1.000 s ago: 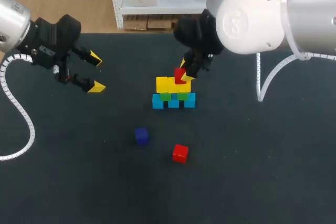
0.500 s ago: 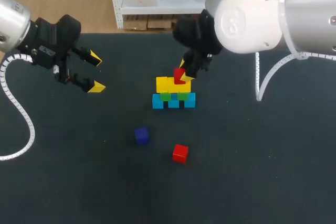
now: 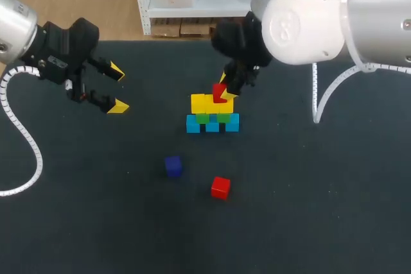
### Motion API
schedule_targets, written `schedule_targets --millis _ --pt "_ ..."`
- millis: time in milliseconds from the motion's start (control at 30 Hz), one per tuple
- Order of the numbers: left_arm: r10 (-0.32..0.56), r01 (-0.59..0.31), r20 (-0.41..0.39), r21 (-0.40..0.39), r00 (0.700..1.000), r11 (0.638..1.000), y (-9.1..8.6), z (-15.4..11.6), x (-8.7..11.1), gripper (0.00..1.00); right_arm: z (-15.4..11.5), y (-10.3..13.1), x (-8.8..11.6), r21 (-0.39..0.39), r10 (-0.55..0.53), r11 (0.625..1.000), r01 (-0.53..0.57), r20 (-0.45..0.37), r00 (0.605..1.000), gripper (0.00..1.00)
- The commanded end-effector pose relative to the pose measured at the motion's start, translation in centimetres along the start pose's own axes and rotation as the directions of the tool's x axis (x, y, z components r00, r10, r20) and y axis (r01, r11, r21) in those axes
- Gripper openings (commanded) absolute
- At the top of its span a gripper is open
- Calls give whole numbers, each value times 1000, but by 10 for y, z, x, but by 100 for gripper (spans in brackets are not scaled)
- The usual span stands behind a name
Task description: Place the blue cubes, place green cubes on the blue cubes, place the yellow cubes on the green cubes, then place the red cubes on the yellow cubes, and place purple cube on the red cubes.
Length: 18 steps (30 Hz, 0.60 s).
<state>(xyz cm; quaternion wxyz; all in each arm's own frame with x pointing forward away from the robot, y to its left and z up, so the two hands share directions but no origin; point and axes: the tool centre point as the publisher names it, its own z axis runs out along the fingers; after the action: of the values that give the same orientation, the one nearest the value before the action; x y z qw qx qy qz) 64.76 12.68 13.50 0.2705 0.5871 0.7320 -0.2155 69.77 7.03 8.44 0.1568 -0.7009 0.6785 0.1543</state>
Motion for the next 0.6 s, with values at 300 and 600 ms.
schedule_targets --millis 300,600 --pt "4 -4 7 -2 1000 1000 -1 -1 2 100 1 -3 0 -2 2 1000 -2 1 1000 47" --pt "4 -4 7 -2 1000 1000 -1 -1 2 100 -20 2 3 47 -17 999 16 22 1000 100"
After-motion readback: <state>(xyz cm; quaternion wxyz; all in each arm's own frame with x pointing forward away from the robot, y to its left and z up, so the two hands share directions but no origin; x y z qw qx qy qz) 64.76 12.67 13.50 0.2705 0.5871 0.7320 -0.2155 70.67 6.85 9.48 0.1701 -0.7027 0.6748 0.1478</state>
